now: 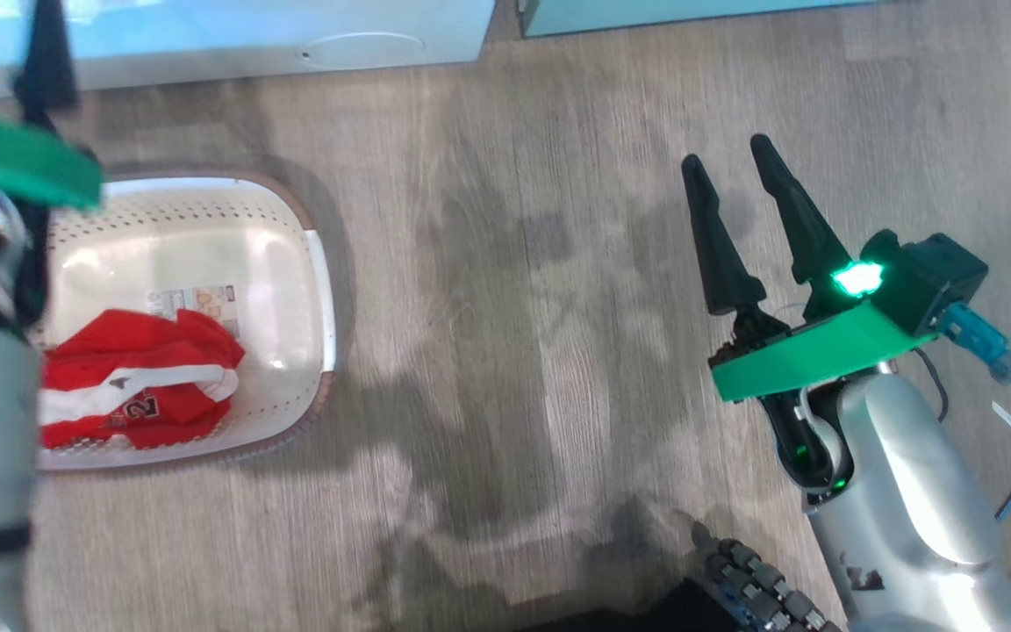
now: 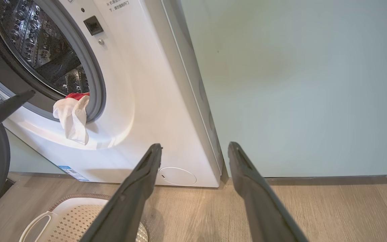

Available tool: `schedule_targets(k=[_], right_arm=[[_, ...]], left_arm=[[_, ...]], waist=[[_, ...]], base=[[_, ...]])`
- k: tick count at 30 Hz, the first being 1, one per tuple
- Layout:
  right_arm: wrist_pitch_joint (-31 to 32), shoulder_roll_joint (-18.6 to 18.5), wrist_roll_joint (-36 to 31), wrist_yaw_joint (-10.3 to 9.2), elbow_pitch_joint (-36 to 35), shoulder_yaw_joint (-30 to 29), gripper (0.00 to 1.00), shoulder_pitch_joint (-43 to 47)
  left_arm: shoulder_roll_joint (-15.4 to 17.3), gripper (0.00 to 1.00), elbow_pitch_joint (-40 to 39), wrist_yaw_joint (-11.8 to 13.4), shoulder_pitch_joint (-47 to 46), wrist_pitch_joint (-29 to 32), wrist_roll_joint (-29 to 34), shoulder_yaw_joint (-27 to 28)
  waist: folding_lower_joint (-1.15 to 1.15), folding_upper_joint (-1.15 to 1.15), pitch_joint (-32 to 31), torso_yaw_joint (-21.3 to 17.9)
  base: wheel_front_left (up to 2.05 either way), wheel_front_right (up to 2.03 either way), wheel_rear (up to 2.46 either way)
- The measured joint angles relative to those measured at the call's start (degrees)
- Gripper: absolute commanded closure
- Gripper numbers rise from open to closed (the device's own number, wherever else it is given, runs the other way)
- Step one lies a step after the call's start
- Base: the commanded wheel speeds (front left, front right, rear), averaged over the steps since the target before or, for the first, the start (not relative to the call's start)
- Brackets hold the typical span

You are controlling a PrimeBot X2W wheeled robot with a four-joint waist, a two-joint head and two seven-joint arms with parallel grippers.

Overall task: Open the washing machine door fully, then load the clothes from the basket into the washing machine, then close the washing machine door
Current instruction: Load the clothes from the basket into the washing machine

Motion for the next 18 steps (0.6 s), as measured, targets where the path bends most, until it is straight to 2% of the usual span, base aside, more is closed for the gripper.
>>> schedule_targets(k=[3, 9, 13, 15, 18], right_arm=[[0.0, 0.0, -0.3, 0.0, 0.0, -0.4, 0.0, 0.6], [0.0, 0.0, -0.6, 0.0, 0.1, -0.3, 0.0, 0.8], [0.0, 0.0, -0.6, 0.0, 0.1, -0.1, 0.0, 0.8], [0.0, 0.0, -0.6, 0.0, 0.1, -0.1, 0.0, 0.8], [0.0, 0.0, -0.6, 0.0, 0.1, -0.1, 0.0, 0.8]], left_arm=[[-3.1, 0.0, -4.4, 1.8, 6.2, 0.0, -0.4, 2.8], [-10.3, 0.0, -11.1, 3.4, 15.2, 0.0, -0.2, 6.5], [-12.8, 0.0, -12.3, 3.1, 17.9, 0.0, 3.0, 8.0], [-13.6, 0.0, -11.8, 2.2, 19.0, 0.0, 4.4, 8.1], [-14.1, 0.0, -11.2, 2.2, 19.5, 0.0, 6.2, 8.3]], waist=[[0.0, 0.0, -0.7, 0.5], [0.0, 0.0, -1.3, 1.2], [0.0, 0.0, -1.2, 1.4], [0.0, 0.0, -1.0, 1.4], [0.0, 0.0, -0.7, 1.5]], base=[[0.0, 0.0, 0.0], [0.0, 0.0, 0.0], [0.0, 0.0, 0.0], [0.0, 0.0, 0.0], [0.0, 0.0, 0.0]])
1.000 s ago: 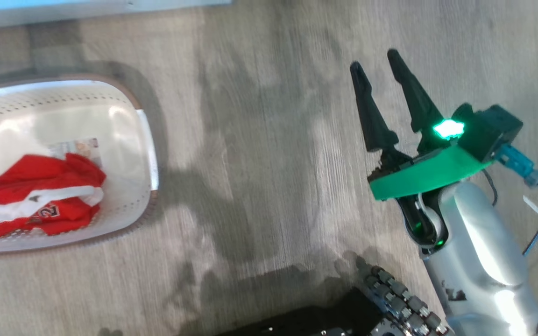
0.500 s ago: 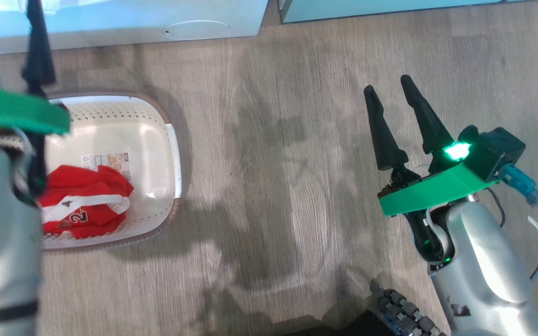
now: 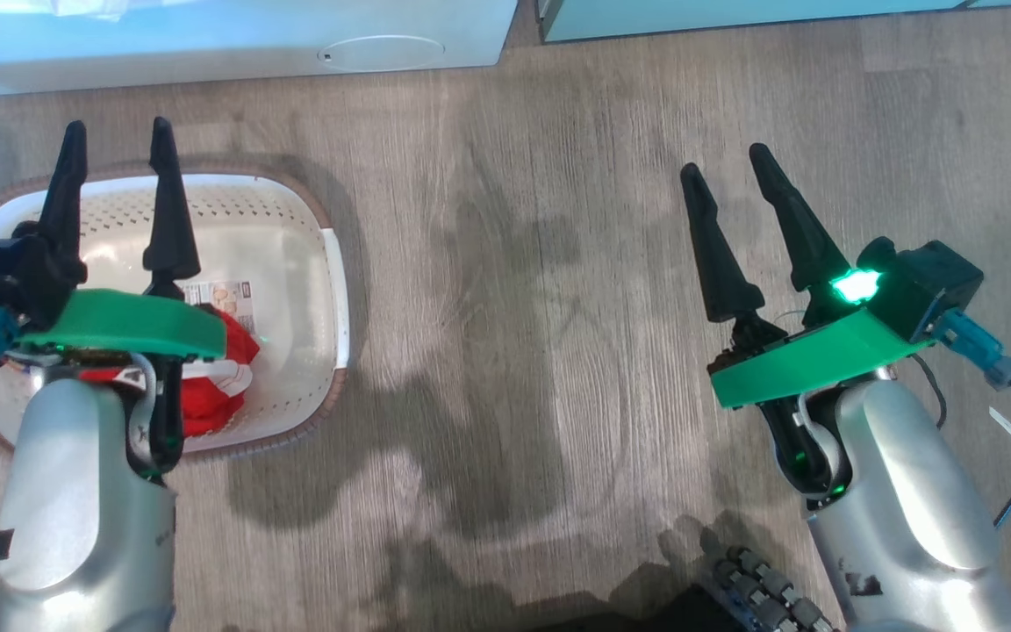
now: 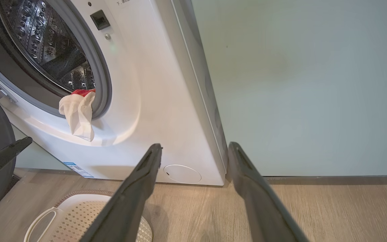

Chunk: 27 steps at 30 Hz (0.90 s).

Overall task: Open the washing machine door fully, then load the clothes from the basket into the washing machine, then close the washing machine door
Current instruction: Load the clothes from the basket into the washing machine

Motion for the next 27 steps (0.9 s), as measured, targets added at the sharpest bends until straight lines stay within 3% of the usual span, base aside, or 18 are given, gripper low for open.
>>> schedule_targets(k=[8, 23, 27], right_arm=[[0.0, 0.0, 0.0, 0.0, 0.0, -0.1, 0.0, -0.1], [0.0, 0.0, 0.2, 0.0, -0.3, 0.0, 0.0, -0.2], [0.0, 0.0, 0.2, 0.0, -0.5, 0.1, 0.0, -0.3]], left_arm=[[-1.6, 0.0, 0.1, -1.9, 0.1, 0.0, 3.4, 3.3], [-2.4, 0.0, 0.0, -3.0, -0.9, 0.0, 8.4, 5.7], [-2.1, 0.0, 3.8, -3.5, -2.5, 0.0, 8.7, 5.9]], waist=[[0.0, 0.0, 0.7, -0.2], [0.0, 0.0, 2.3, -0.9], [0.0, 0.0, 3.7, -1.0]], base=[[0.0, 0.0, 0.0], [0.0, 0.0, 0.0], [0.0, 0.0, 0.0]])
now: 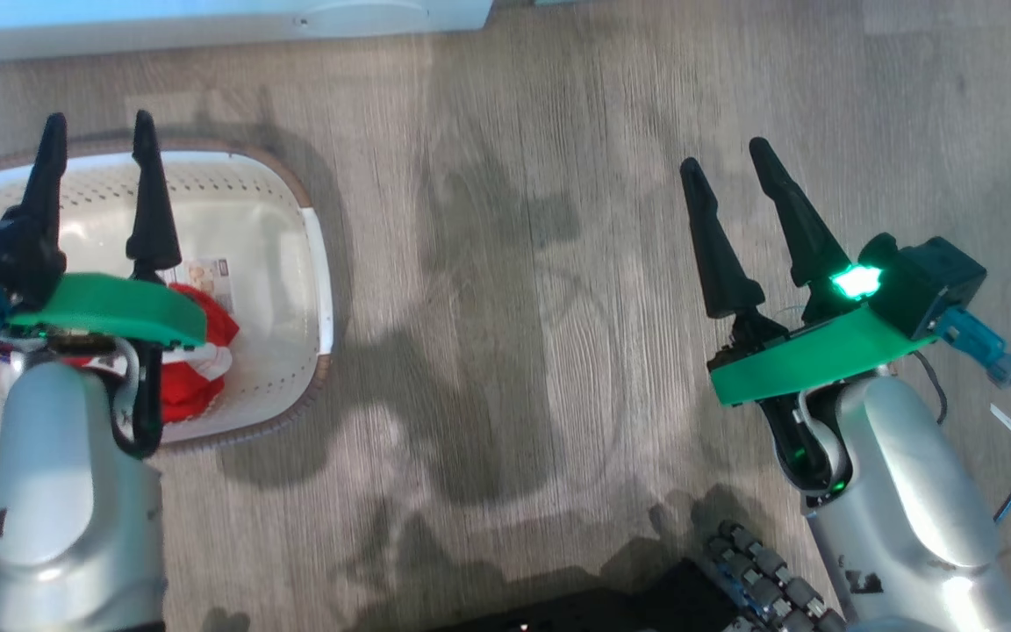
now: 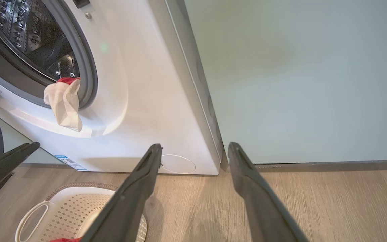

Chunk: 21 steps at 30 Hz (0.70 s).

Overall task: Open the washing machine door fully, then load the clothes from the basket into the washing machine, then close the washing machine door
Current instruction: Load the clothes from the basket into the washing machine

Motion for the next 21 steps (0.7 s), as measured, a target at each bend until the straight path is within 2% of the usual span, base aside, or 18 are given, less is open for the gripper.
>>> schedule_targets(k=[15, 21], right_arm=[[0.0, 0.0, 1.1, 0.0, -0.2, 1.2, 0.0, -1.5], [0.0, 0.0, 1.5, 0.0, -0.2, 1.4, 0.0, -2.1]], left_arm=[[8.4, 0.0, 15.7, 0.6, -17.6, 0.0, 0.6, 3.2], [9.4, 0.0, 21.1, 0.0, -23.2, 1.6, -1.0, 3.4]], waist=[[0.01, 0.0, 3.2, -1.6], [0.0, 0.0, 3.8, -2.5]], base=[[0.0, 0.0, 0.0], [0.0, 0.0, 0.0]])
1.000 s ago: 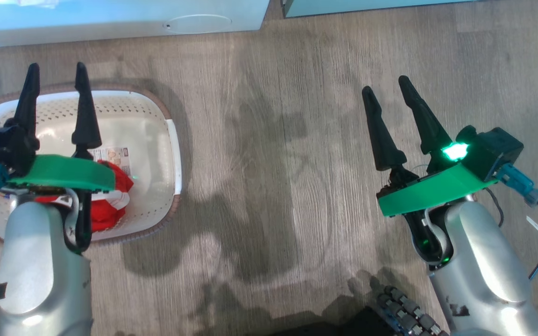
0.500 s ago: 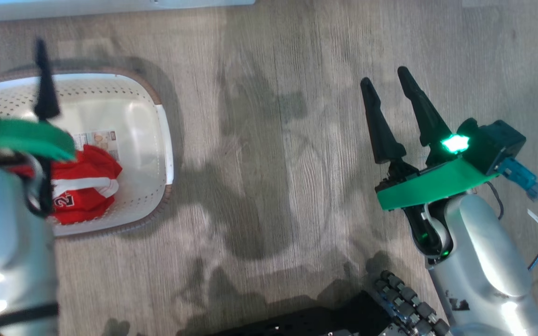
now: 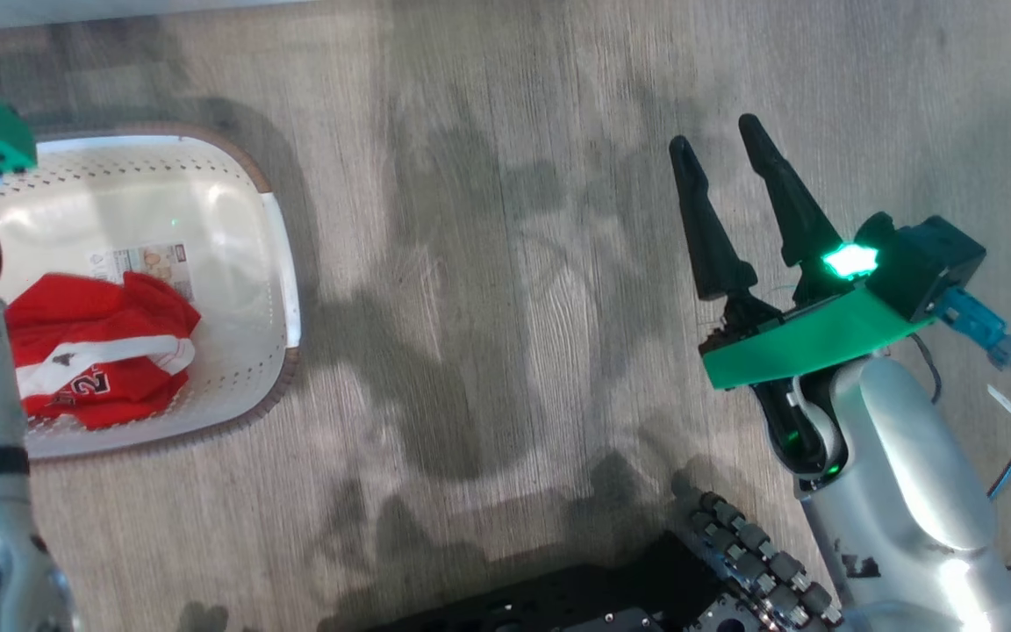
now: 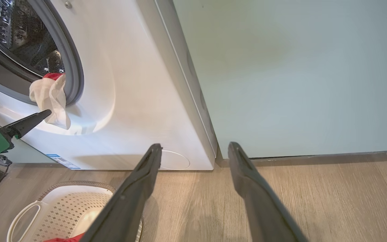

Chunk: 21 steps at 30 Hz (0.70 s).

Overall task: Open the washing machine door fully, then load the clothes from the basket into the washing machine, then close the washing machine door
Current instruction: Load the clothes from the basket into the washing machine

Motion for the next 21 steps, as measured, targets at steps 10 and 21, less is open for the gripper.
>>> schedule_targets(k=[10, 21], right_arm=[[0.0, 0.0, 0.4, 0.0, -0.2, 0.2, 0.0, -0.2], [0.0, 0.0, 0.6, 0.0, -0.2, 0.2, 0.0, -0.2]], left_arm=[[1.2, 0.0, 6.4, -1.0, -7.7, 1.2, -0.4, -2.0], [1.4, 1.0, 9.9, -2.5, -10.0, 0.4, -2.0, -3.7]], waist=[[0.0, 0.0, 1.2, -0.8], [0.0, 0.0, 1.6, -0.9]], base=[[0.0, 0.0, 0.0], [0.0, 0.0, 0.0]])
